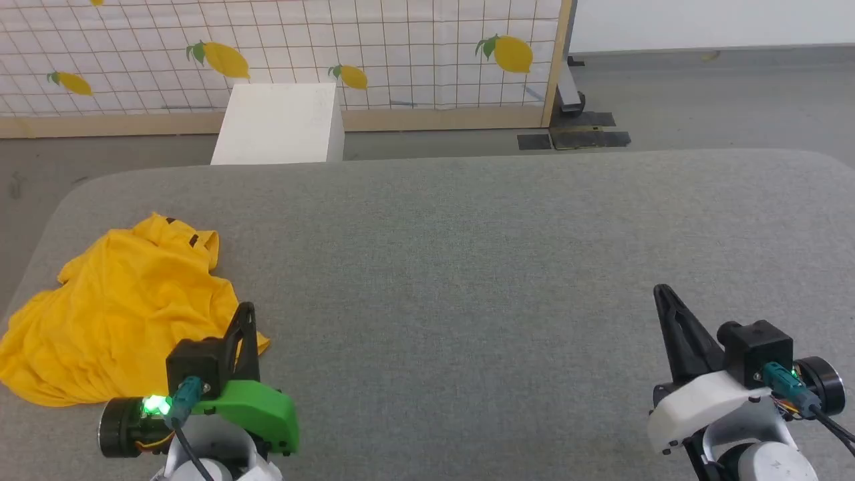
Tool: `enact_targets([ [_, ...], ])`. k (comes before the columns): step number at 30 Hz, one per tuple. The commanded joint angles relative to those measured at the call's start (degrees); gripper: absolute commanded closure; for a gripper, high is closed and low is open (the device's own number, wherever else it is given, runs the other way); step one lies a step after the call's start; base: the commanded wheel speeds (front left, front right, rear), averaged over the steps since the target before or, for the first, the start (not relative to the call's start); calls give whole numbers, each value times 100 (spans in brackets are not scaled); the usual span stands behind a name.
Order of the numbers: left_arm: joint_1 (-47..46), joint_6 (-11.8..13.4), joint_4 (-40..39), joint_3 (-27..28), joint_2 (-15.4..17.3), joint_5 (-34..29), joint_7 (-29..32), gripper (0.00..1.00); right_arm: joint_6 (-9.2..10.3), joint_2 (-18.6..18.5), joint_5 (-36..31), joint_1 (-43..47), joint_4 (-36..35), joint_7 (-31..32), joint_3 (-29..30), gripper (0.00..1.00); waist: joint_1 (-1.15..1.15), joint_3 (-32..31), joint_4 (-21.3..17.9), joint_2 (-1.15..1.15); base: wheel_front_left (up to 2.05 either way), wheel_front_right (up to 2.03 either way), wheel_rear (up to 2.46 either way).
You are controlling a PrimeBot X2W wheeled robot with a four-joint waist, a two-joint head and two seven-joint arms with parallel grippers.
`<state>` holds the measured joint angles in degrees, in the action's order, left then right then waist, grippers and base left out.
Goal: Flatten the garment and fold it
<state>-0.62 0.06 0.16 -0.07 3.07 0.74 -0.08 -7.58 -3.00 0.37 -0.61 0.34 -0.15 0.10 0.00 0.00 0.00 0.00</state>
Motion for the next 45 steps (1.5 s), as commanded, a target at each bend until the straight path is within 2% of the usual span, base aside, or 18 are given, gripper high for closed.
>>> enact_targets([
  [1,62,-6,-16,7,-19,-74,8,100,9,13,-37,61,-34,15,-10,100,0,0,0,0,0,0,0],
  [21,62,-6,-16,7,-19,-74,8,100,9,13,-37,61,-34,15,-10,100,0,0,0,0,0,0,0],
  [22,62,-6,-16,7,-19,-74,8,0,9,13,-37,61,-34,15,-10,0,0,0,0,0,0,0,0],
  [45,-66,78,202,-158,-3,228,-235,0,0,-1,185,29,194,-235,94,0,0,8,82,0,0,0,0],
])
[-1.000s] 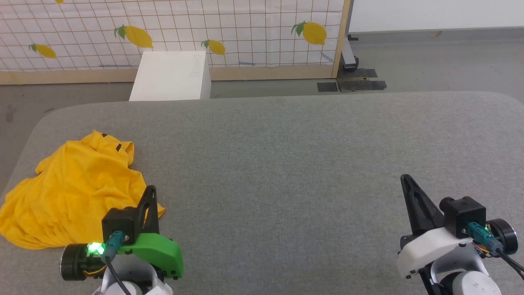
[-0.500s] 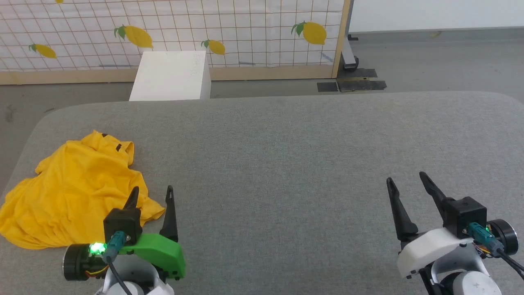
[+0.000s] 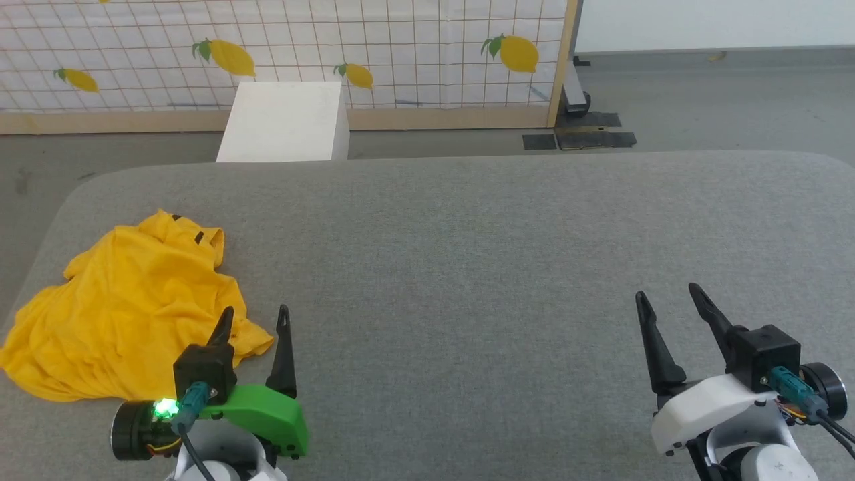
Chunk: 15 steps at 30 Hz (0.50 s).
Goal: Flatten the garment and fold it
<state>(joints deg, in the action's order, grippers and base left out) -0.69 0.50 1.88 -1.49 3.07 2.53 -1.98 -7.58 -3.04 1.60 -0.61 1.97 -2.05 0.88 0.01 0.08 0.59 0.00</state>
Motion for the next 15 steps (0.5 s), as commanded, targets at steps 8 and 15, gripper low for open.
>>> enact_targets([
  [8,-37,81,70,5,-2,121,-139,0,1,4,113,25,121,-138,39,0,-1,1,265,0,0,0,0],
  [15,-8,103,108,11,-3,177,-222,0,2,4,166,44,188,-221,67,0,-1,0,551,0,0,0,0],
])
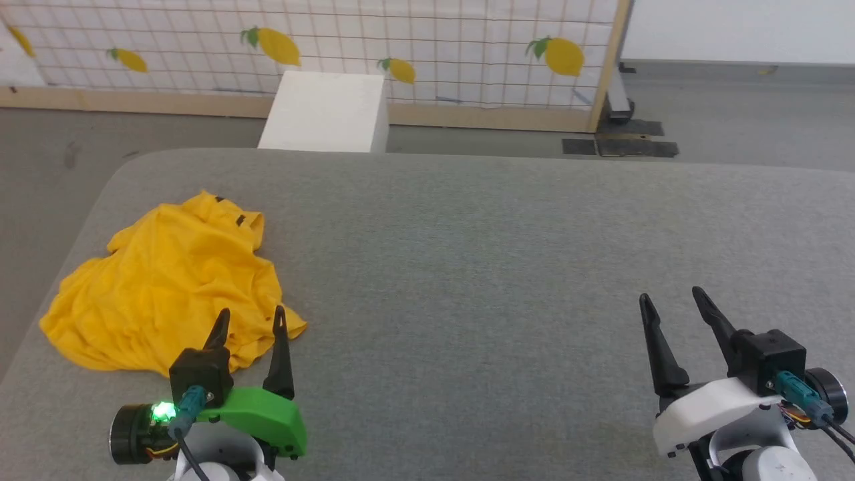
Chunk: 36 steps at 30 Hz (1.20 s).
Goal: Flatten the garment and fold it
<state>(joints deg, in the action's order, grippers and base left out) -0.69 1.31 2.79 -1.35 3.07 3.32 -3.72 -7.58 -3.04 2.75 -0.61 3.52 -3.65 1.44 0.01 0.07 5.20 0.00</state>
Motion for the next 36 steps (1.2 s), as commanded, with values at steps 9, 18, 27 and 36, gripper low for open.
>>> enact_targets([
  [9,7,63,72,-26,-6,192,-155,0,2,6,122,49,127,-167,21,0,-1,19,441,0,0,0,0],
  [18,23,94,128,-46,-8,274,-262,0,3,7,174,41,237,-273,37,0,-1,39,746,0,0,0,0],
  [27,43,141,204,-83,-9,370,-393,0,4,8,224,58,371,-403,49,0,-1,35,1078,0,0,0,0],
  [36,56,183,263,-123,-11,446,-497,0,5,9,281,56,468,-505,38,0,-1,39,1309,0,0,0,0],
])
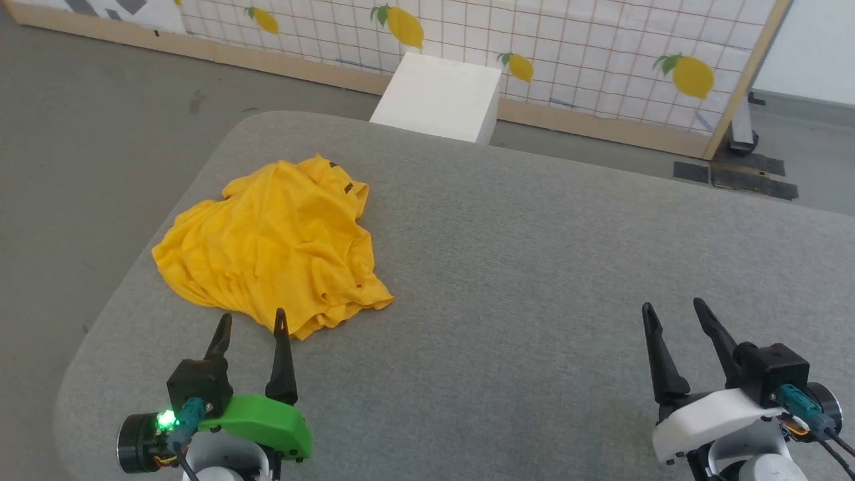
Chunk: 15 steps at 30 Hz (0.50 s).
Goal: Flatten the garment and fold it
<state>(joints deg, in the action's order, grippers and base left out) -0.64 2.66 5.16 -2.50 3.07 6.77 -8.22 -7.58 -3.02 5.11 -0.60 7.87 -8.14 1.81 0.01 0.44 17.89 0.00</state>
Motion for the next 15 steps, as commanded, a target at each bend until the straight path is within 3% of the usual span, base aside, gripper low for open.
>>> enact_targets([
  [1,52,52,32,-13,-11,110,-60,0,5,7,32,52,39,-70,-9,0,-1,4,68,0,0,0,0],
  [15,48,119,130,-68,-14,226,-247,0,6,9,58,33,160,-233,-28,0,-1,0,460,0,0,0,0],
])
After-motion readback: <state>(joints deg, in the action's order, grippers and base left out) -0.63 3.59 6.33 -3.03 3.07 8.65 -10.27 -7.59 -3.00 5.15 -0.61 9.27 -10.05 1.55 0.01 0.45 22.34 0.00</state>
